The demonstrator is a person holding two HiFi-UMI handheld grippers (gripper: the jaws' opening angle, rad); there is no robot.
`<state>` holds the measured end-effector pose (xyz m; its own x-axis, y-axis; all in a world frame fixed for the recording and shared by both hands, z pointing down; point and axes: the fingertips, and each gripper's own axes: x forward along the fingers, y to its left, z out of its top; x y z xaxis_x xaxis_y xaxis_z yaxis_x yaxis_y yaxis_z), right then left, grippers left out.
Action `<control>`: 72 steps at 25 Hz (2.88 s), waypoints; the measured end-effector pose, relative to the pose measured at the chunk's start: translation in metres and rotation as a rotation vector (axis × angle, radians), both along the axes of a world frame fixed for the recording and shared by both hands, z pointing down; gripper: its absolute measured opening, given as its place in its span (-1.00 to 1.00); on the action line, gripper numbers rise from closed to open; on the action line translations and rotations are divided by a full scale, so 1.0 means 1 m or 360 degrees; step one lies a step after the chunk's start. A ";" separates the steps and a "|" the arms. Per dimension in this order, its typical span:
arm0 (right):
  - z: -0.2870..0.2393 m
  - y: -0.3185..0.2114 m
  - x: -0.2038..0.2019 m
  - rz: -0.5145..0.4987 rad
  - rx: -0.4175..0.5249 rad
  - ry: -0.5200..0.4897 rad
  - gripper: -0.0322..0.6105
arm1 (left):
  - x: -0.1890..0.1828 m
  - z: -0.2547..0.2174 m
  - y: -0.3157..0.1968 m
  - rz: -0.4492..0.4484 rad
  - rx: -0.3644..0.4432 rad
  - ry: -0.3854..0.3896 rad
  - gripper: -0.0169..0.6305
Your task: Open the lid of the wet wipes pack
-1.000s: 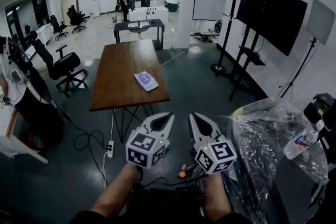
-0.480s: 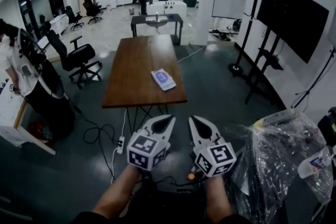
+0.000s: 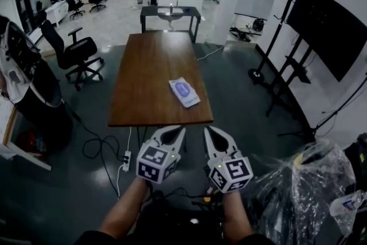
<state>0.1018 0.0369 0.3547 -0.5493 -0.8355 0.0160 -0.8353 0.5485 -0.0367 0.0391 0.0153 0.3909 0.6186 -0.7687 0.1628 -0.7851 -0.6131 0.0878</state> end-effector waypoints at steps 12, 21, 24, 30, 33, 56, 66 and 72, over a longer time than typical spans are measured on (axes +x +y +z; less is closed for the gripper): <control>0.040 -0.127 -0.083 0.0123 -0.0134 0.0200 -0.86 | -0.088 0.036 -0.116 0.0029 -0.0113 0.0025 -0.93; 0.077 -0.218 -0.090 0.0117 -0.0236 0.0244 -0.86 | -0.100 0.057 -0.200 -0.0025 -0.0160 -0.0023 -0.93; 0.087 -0.252 -0.084 0.0100 -0.0253 0.0264 -0.86 | -0.090 0.061 -0.229 -0.0029 -0.0166 -0.0040 -0.93; 0.115 -0.324 -0.062 0.0069 -0.0333 0.0285 -0.86 | -0.067 0.085 -0.297 -0.0051 -0.0192 -0.0135 -0.93; 0.131 -0.354 -0.058 0.0026 -0.0393 0.0306 -0.86 | -0.062 0.102 -0.329 -0.0084 -0.0239 -0.0214 -0.93; 0.236 -0.447 -0.071 0.0159 -0.0658 0.0634 -0.59 | -0.055 0.230 -0.453 0.0174 -0.0595 -0.0513 -0.93; 0.259 -0.457 -0.078 0.0188 -0.0645 0.0828 -0.15 | -0.060 0.264 -0.460 0.0226 -0.0717 -0.0611 -0.93; 0.273 -0.454 -0.074 0.0221 -0.0651 0.0949 -0.09 | -0.053 0.276 -0.458 0.0278 -0.0735 -0.0668 -0.93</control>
